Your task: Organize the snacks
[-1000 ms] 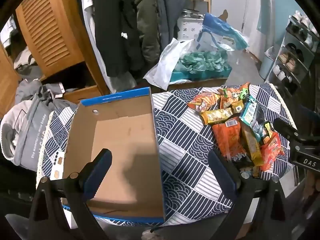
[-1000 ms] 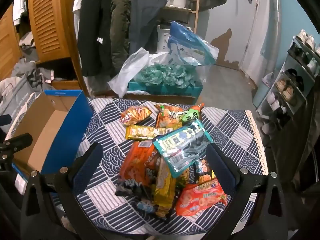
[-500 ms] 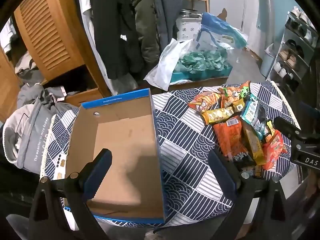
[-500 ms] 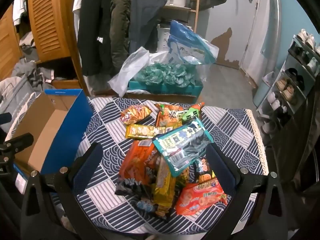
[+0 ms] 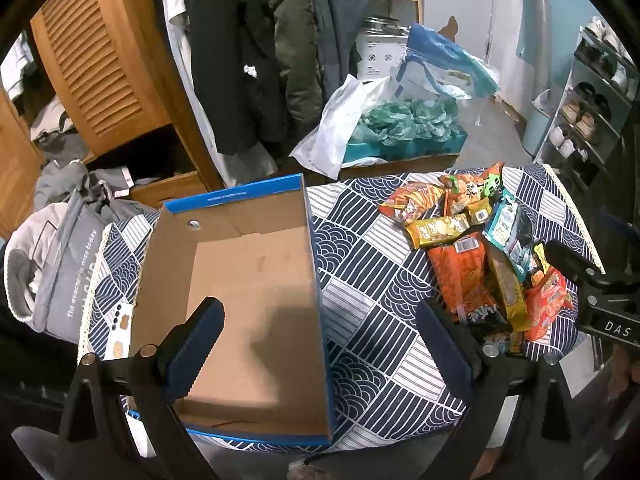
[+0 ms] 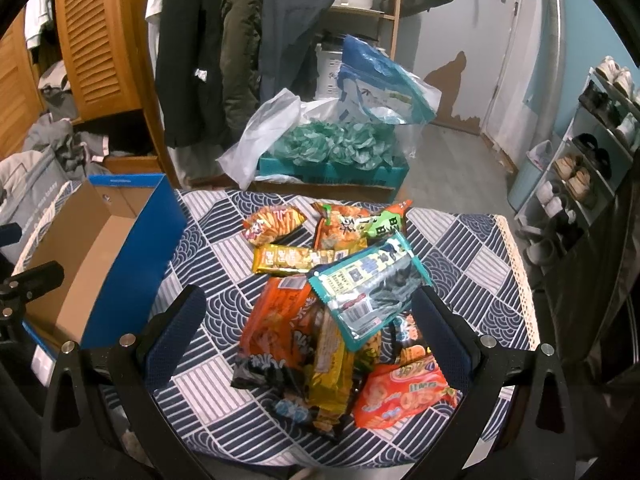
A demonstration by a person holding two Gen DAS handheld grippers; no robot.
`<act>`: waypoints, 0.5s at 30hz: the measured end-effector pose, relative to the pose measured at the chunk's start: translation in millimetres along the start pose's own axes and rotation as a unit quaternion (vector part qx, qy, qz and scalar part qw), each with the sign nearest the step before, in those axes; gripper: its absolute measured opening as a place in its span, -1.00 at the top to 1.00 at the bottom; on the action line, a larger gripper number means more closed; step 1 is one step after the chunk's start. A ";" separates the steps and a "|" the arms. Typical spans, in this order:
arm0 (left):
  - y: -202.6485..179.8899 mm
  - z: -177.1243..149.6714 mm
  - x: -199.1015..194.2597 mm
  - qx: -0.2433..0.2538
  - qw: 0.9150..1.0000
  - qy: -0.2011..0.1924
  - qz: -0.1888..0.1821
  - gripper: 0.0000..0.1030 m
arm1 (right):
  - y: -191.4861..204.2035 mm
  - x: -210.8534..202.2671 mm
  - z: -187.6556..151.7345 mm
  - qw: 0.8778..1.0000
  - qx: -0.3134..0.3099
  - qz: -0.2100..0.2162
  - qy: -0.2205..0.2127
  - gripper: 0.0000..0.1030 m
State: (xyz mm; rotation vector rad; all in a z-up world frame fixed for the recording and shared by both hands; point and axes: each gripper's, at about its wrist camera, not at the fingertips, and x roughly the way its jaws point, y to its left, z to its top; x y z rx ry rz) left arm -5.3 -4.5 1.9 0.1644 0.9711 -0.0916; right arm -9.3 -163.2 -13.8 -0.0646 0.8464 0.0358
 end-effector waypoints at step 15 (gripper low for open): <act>0.5 -0.1 0.7 -0.003 1.000 0.003 -0.003 -0.90 | -0.6 0.1 2.7 1.000 0.001 0.001 0.002 -0.96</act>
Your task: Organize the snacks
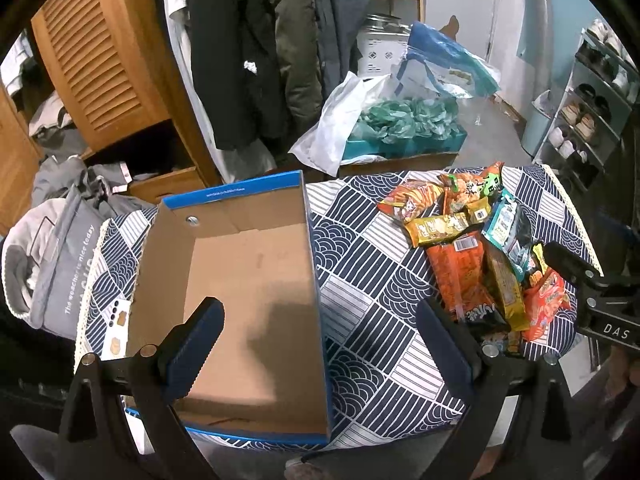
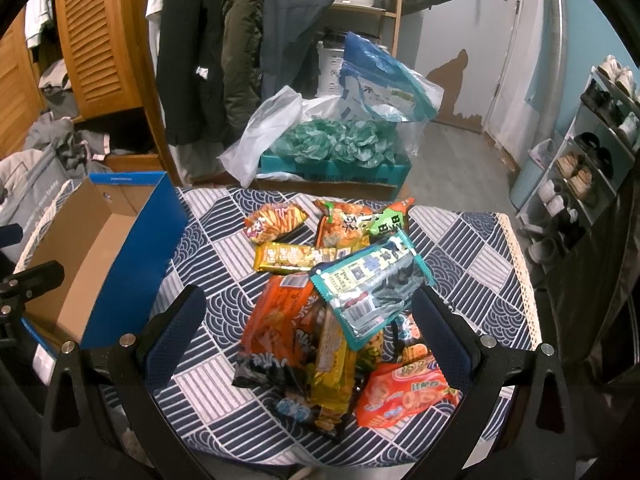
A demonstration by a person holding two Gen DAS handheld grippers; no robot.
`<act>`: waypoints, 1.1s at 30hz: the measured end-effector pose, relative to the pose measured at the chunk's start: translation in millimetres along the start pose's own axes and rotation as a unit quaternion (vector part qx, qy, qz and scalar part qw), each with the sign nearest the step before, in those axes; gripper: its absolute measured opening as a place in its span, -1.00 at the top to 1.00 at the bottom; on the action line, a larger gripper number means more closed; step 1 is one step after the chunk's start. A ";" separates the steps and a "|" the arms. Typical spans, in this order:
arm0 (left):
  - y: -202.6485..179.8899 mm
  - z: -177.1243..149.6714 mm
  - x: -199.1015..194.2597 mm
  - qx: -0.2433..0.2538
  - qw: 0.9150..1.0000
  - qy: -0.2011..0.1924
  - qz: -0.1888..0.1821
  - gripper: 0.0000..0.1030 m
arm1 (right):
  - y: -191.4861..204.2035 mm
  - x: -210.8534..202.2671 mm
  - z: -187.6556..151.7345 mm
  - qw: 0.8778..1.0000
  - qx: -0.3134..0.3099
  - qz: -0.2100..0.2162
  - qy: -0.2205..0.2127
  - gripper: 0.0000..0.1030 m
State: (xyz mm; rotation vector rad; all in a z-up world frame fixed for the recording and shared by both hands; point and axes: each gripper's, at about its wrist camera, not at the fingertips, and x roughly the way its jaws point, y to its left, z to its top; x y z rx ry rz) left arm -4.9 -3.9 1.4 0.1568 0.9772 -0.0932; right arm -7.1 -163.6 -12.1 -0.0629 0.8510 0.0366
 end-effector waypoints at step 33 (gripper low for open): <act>-1.3 -1.4 0.3 -0.005 1.000 0.008 -0.004 -0.90 | 0.3 -0.4 1.2 1.000 0.001 0.002 0.003 -0.96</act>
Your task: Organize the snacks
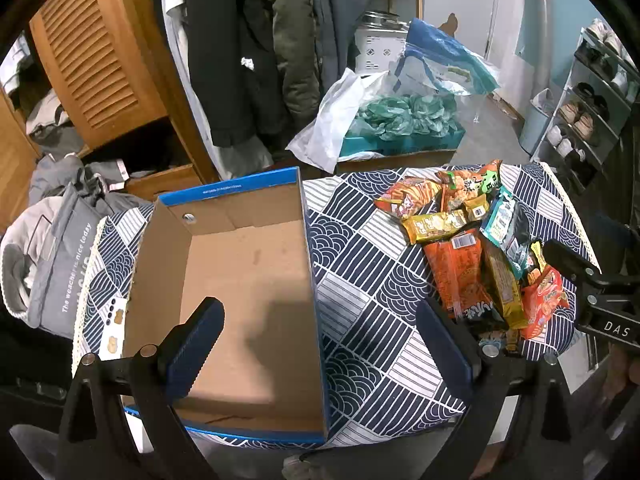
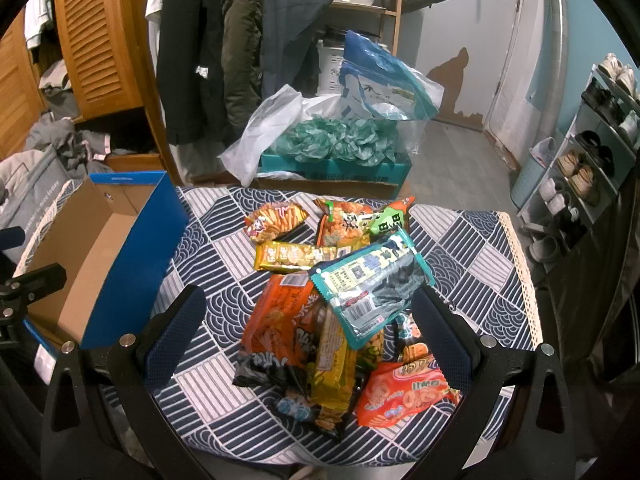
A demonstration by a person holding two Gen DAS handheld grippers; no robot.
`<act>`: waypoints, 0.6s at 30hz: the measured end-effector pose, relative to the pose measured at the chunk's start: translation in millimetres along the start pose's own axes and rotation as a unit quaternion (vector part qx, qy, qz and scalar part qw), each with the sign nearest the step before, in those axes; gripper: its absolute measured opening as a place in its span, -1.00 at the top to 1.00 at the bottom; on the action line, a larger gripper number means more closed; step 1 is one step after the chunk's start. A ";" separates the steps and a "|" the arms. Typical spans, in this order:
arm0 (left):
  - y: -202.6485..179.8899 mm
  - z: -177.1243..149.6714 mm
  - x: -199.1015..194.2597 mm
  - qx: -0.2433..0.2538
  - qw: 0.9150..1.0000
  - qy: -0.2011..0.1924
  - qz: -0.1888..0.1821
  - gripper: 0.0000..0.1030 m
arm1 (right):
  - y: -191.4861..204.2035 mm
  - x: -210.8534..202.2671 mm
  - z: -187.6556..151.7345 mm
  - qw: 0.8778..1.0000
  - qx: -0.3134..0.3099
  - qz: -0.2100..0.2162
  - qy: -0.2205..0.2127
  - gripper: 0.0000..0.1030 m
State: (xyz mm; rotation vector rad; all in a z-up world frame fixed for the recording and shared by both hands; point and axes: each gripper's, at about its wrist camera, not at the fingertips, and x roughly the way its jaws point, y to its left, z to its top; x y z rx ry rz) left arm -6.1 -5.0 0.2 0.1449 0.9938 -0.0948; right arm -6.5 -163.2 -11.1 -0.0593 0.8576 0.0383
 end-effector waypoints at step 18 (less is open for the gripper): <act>-6.4 3.0 9.1 -0.004 1.000 0.019 -0.011 -0.90 | -5.4 3.6 -8.9 1.000 0.001 -0.005 0.004 -0.96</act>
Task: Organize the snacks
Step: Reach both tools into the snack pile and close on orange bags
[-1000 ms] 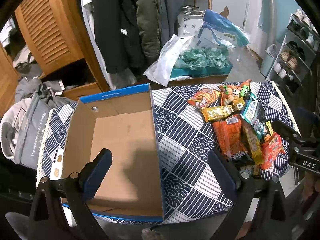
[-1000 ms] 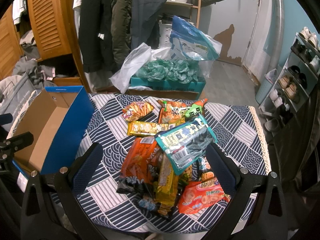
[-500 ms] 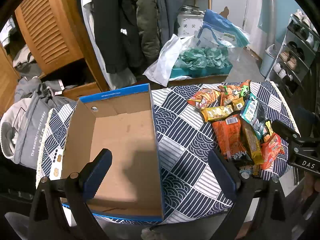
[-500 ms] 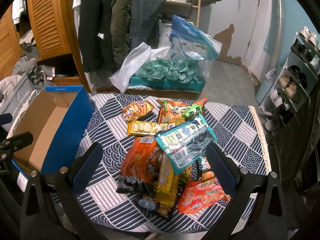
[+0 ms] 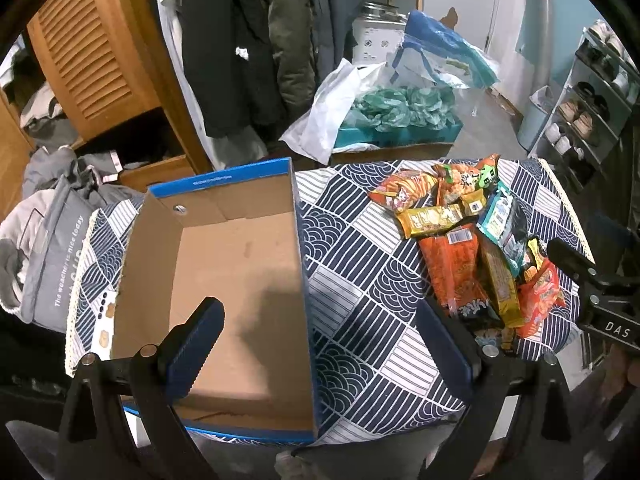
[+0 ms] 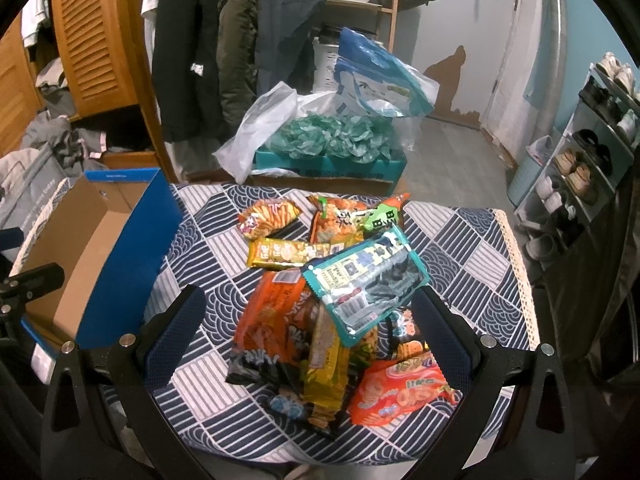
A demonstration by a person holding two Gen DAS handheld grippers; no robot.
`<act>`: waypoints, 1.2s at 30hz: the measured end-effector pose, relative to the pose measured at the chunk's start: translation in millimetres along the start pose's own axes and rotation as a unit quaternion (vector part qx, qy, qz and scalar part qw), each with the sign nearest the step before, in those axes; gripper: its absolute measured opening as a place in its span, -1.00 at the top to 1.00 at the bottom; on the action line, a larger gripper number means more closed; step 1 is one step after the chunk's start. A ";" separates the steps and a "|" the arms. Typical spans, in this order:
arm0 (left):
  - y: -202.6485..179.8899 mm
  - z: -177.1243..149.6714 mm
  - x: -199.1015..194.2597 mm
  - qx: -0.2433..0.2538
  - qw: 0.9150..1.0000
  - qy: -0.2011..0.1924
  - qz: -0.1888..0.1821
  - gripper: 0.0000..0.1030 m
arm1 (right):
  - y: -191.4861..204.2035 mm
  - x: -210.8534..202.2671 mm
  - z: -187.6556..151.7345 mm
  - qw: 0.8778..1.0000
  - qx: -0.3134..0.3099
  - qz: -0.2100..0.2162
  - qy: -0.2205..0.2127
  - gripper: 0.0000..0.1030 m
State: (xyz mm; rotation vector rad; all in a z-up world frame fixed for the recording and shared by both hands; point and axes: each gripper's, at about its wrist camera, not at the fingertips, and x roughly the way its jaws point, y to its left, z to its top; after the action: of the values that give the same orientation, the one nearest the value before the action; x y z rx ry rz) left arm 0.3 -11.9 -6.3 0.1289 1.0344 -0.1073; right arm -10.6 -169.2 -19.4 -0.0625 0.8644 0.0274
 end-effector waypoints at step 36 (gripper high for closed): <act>-116.6 19.3 103.4 0.055 0.988 0.136 -0.041 -0.90 | -119.1 74.9 -53.5 0.974 0.127 -0.113 0.148 -0.95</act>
State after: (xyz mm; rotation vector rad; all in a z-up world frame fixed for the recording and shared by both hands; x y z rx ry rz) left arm 51.8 -133.0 -92.2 0.2058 1.3078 -0.2261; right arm 3.3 -291.6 -105.8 0.0785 1.1483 -0.3128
